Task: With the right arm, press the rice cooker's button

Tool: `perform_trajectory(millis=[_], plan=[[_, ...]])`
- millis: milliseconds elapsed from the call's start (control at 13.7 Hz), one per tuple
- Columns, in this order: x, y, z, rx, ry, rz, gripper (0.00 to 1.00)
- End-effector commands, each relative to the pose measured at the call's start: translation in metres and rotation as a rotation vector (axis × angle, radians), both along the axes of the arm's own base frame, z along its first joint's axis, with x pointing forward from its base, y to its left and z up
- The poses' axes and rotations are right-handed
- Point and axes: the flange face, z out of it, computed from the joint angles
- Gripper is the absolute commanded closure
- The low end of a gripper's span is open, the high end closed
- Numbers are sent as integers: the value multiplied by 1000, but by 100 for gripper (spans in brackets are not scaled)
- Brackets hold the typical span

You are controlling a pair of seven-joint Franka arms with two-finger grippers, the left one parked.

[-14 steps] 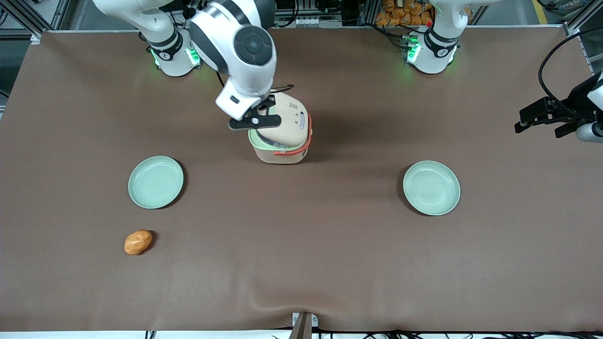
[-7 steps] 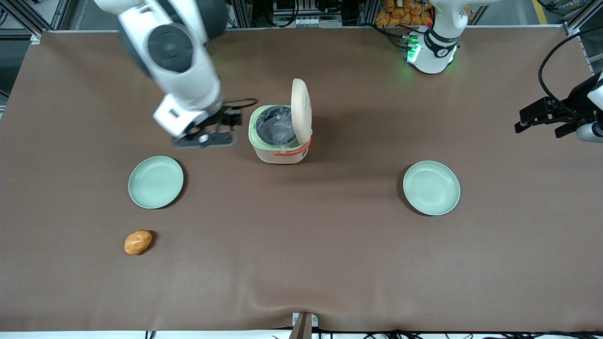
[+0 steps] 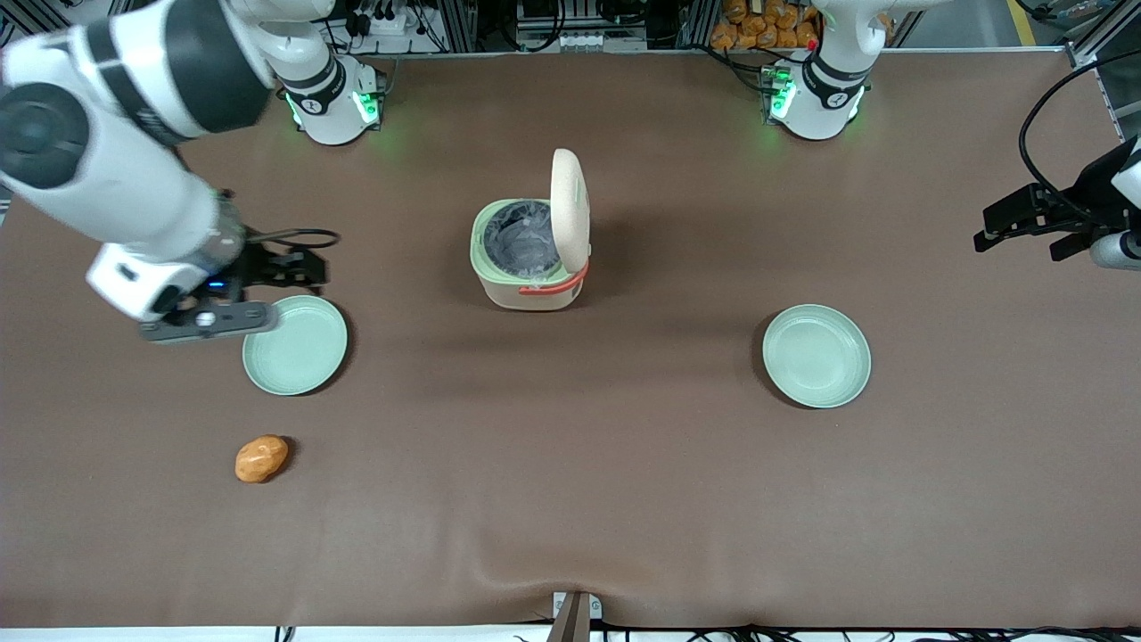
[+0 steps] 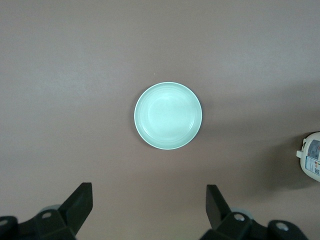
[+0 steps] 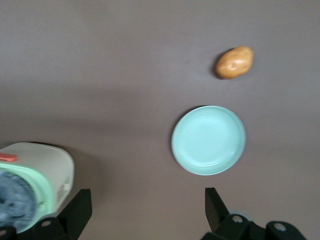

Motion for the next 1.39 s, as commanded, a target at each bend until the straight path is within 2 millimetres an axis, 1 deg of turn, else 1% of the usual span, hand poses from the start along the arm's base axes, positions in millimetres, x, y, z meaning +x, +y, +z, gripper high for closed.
perform_trajectory(millis=[0, 73, 146, 220, 366, 512, 659, 732, 805, 878, 1024, 1317], plan=[[-6, -36, 24, 40, -23, -40, 0], [-6, -61, 29, 83, -19, -96, 0], [-7, -80, 37, 113, -25, -131, 0], [-11, -95, 47, 116, -42, -121, 0], [-22, -116, 65, 109, -59, -82, 0], [-36, -121, 83, 96, -62, -86, 0], [-57, -127, 106, 47, -66, -95, 0], [-63, -131, 112, 43, -71, -101, 0], [-69, -141, 118, 42, -69, -118, 0], [-74, -149, 118, 40, -39, -140, 0], [-75, -158, 118, 40, -28, -147, 0], [-73, -162, 120, 42, -31, -154, 0]])
